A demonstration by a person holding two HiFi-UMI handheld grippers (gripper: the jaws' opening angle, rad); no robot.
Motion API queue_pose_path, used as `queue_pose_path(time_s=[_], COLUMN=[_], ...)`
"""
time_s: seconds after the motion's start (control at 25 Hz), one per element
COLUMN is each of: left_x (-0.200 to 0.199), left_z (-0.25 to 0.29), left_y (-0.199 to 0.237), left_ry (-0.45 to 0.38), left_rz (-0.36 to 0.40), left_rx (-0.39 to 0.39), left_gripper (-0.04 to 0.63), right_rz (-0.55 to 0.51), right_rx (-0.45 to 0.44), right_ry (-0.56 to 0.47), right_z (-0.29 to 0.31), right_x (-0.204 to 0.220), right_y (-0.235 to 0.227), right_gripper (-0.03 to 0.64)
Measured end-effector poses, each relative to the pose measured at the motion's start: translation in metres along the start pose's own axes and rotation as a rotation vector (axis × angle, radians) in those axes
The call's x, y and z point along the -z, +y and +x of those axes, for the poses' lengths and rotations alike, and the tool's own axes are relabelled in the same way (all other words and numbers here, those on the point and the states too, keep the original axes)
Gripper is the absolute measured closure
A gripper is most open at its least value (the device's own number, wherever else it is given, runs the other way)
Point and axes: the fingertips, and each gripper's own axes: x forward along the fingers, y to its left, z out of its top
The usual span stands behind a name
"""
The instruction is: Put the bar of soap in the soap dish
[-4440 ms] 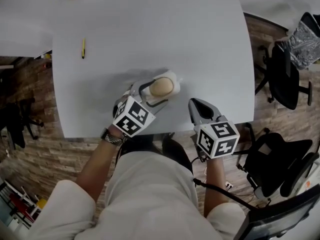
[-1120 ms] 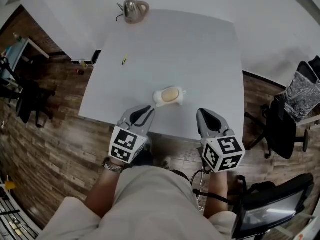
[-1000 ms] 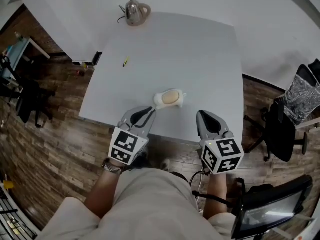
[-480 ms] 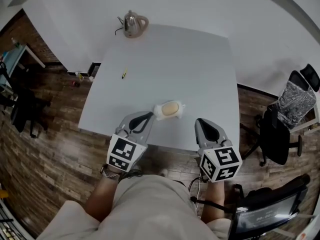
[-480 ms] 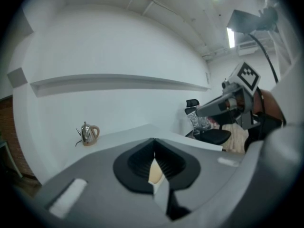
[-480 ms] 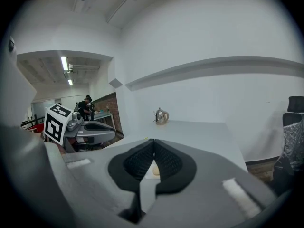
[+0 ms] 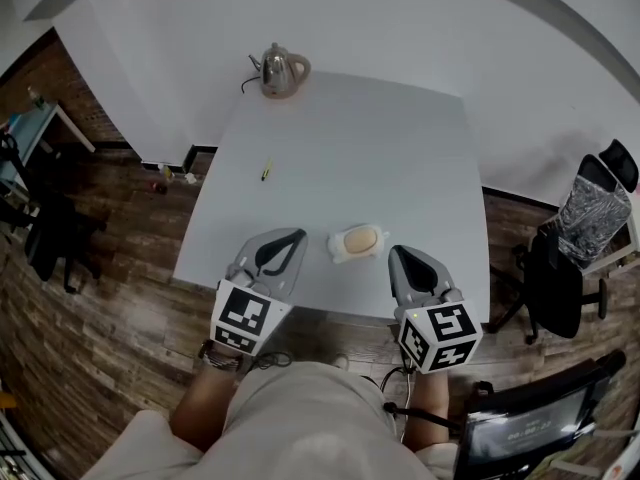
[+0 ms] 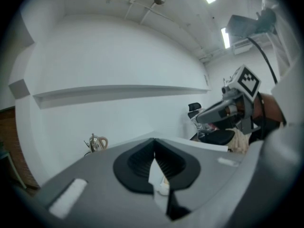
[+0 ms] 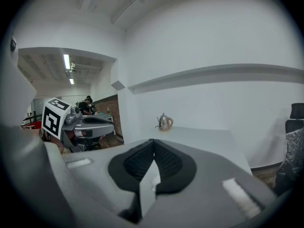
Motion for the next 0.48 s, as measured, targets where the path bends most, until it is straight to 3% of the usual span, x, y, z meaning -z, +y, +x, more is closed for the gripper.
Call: queue_pose_path(time_s=[0.48], left_x=[-0.02], left_z=[-0.004], left_y=[0.029], left_ry=[-0.066], left_rz=[0.059], left_rx=[-0.006], left_gripper=[0.589], right_rz=[-0.079], right_rx=[0.017], right_ry=[-0.056], right_z=[0.015], right_x=[-0.04], right_y=[0.02], right_gripper=[0.614])
